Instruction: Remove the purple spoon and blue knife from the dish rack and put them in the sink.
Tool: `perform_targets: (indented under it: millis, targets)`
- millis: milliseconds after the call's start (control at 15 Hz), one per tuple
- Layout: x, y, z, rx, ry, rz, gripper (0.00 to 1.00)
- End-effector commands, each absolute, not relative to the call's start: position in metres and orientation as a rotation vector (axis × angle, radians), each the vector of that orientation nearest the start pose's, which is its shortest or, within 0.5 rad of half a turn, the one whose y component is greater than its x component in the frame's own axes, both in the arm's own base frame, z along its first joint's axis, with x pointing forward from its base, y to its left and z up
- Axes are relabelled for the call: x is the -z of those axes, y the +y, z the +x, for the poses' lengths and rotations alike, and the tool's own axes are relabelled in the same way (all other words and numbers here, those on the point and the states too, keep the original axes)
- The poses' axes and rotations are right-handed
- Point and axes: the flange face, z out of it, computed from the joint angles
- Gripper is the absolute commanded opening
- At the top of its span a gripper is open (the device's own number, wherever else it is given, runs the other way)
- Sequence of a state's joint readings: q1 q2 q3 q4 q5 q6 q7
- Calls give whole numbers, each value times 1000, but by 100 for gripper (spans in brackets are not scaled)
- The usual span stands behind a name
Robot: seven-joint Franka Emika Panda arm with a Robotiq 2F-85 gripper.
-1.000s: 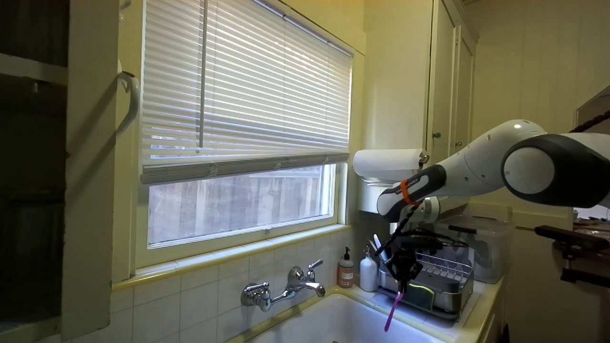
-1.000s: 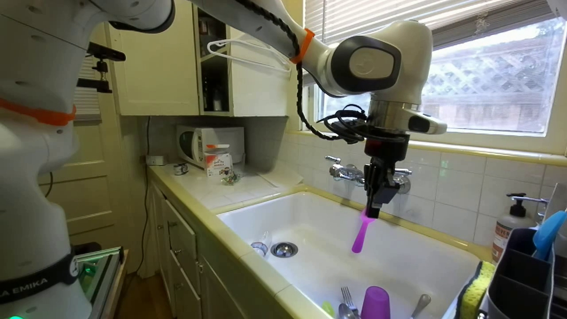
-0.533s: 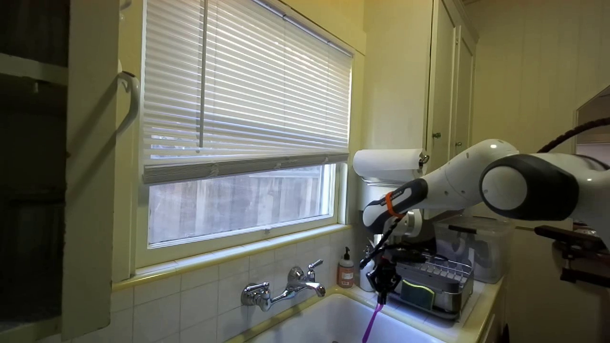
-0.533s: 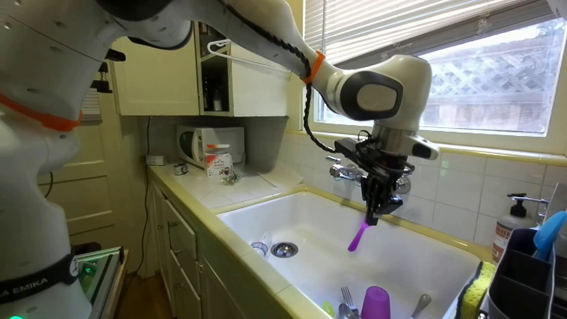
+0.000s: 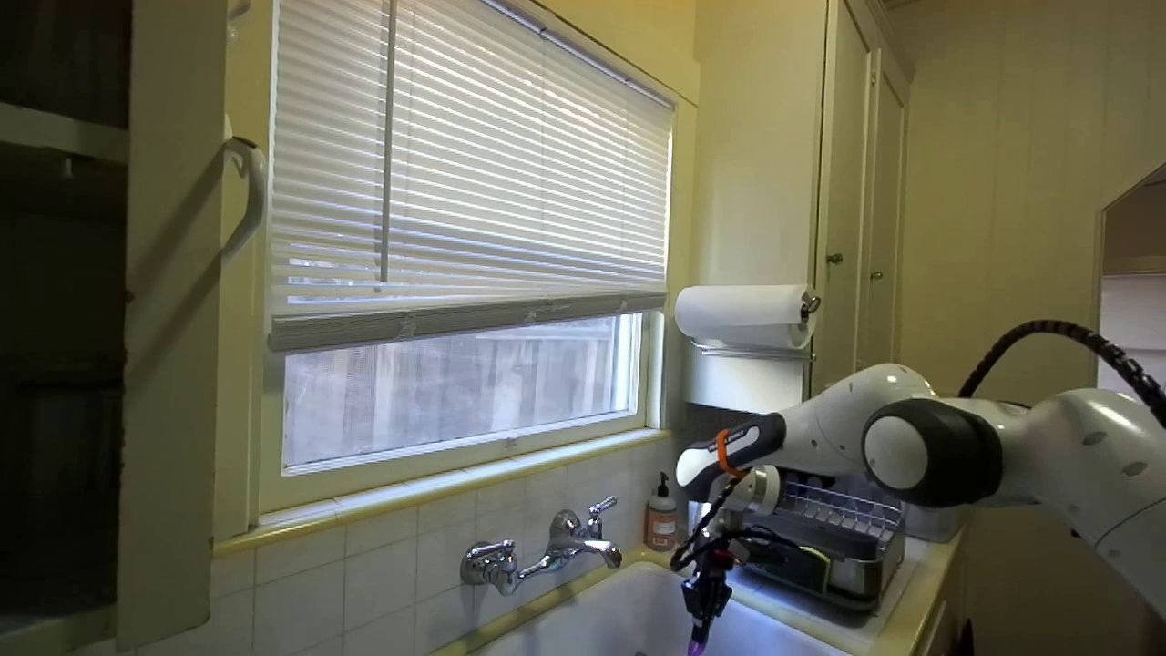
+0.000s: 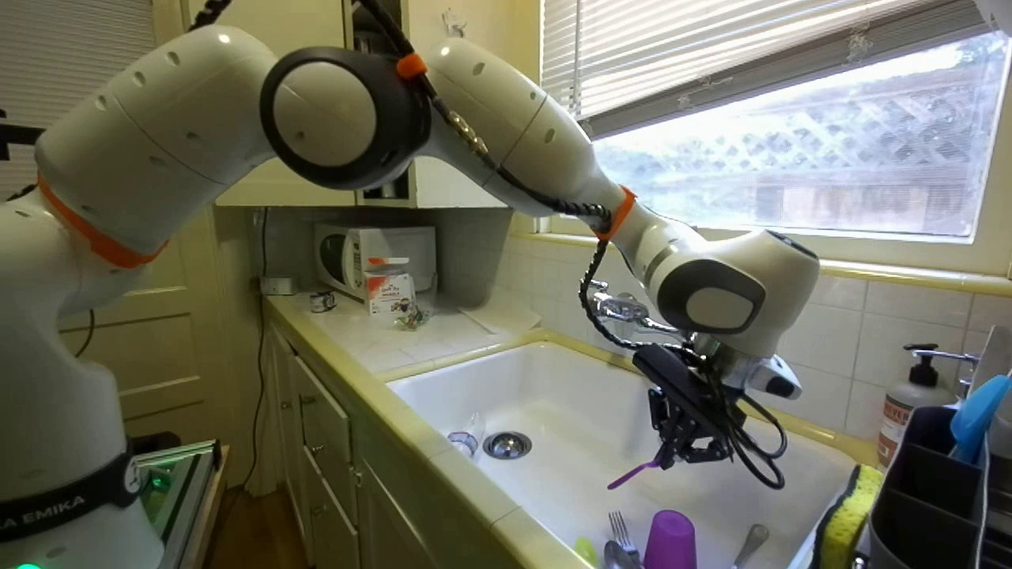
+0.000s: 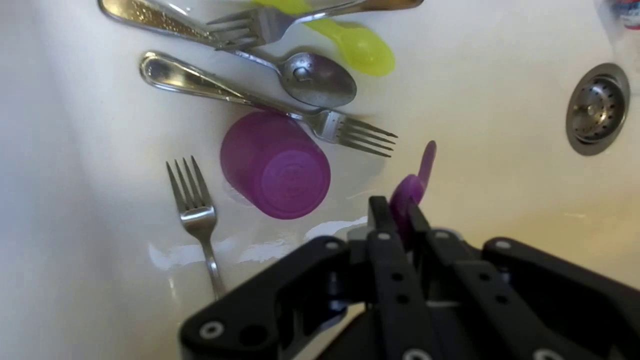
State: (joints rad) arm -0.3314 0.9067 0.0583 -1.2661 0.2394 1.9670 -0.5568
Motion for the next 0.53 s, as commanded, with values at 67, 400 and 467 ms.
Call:
perform_targets:
  millis: [67,400,467]
  targets:
    - [-164,-195,714,-213,-480,-2653,6]
    - [-188,-193,710,-454,-534,-2707,54]
    - [-201,-194,711,-486,-515,-2771,63]
